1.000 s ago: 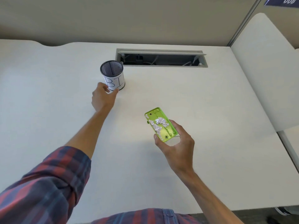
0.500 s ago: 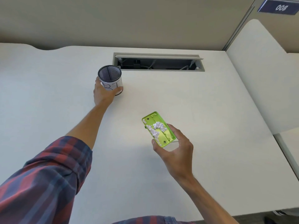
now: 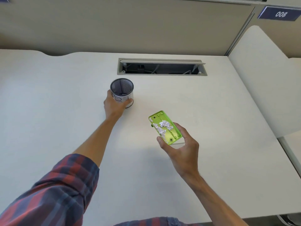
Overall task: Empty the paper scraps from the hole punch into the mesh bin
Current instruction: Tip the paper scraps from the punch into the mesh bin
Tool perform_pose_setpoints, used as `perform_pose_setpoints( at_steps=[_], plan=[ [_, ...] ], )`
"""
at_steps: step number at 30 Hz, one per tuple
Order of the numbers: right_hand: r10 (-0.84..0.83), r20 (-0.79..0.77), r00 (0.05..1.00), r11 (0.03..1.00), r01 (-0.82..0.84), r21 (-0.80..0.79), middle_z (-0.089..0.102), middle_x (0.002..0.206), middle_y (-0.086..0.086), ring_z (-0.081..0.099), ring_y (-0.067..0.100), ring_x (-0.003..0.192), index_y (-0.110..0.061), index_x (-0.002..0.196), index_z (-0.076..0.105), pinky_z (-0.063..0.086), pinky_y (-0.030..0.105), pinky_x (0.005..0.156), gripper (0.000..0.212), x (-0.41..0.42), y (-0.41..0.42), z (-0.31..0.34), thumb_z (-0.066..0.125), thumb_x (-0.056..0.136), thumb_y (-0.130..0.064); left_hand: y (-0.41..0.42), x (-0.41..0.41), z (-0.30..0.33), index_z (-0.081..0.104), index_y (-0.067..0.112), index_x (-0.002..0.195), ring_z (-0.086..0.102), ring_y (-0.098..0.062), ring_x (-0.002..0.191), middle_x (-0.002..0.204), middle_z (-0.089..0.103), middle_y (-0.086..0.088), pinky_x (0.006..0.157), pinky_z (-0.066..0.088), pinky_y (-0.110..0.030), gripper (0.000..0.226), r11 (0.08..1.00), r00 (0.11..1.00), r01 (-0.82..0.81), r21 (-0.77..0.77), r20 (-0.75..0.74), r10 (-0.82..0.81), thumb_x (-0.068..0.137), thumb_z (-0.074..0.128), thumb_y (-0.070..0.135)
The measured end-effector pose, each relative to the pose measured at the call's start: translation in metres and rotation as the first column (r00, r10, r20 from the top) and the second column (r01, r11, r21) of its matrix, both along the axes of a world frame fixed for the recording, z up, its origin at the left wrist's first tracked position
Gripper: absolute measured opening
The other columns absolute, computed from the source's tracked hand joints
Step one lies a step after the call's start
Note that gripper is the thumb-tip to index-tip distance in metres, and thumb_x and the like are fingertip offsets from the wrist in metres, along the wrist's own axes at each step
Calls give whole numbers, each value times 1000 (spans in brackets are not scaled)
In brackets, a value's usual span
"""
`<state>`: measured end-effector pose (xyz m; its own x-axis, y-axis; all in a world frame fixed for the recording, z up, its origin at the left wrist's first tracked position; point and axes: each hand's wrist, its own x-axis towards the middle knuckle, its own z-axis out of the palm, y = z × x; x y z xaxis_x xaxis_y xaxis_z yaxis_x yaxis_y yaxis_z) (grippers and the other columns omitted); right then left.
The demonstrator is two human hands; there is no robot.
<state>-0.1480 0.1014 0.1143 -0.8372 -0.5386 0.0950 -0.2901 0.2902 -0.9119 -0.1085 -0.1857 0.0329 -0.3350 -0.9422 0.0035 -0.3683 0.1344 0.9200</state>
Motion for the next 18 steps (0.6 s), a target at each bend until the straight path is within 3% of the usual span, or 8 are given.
perform_pose_setpoints(
  at_steps=[3,8,10,14,18],
  plan=[
    [3,-12,1000,1000,-3,-8,72,103,-12,66,16,97,-26,120,64,52,43,90,66,-1,3,0,77,63,-55,28,12,-3,53,19,125,61,-20,107,112,64,5,91,52,-35,77,1000,1000,17,-15,-4,-17,59,88,37],
    [62,-51,997,998,-63,-11,69,91,-22,61,-7,84,-24,113,67,45,12,81,51,-12,4,10,84,66,-34,88,33,-6,56,24,123,66,-17,100,109,68,7,87,56,-39,78,998,997,59,33,-59,-57,54,88,41],
    [100,-75,992,995,-99,4,68,92,-22,60,-12,84,-21,114,67,42,6,79,50,-18,4,12,86,68,-27,111,41,-8,56,26,121,69,-16,96,105,69,10,83,57,-38,76,995,994,91,47,-72,-87,54,89,39],
    [197,-143,970,978,-183,103,71,103,-9,63,3,93,-20,120,66,45,14,84,56,-27,5,12,84,68,-29,144,56,-6,58,26,118,69,-8,92,100,71,15,79,57,-30,69,990,987,135,42,-98,-130,57,88,32],
    [304,-253,918,936,-239,257,72,106,-5,64,13,93,-22,122,64,42,16,79,61,-35,3,16,85,65,-28,161,68,-3,58,26,120,65,1,97,106,71,14,81,48,-12,68,984,980,177,24,-94,-174,60,88,30]
  ],
)
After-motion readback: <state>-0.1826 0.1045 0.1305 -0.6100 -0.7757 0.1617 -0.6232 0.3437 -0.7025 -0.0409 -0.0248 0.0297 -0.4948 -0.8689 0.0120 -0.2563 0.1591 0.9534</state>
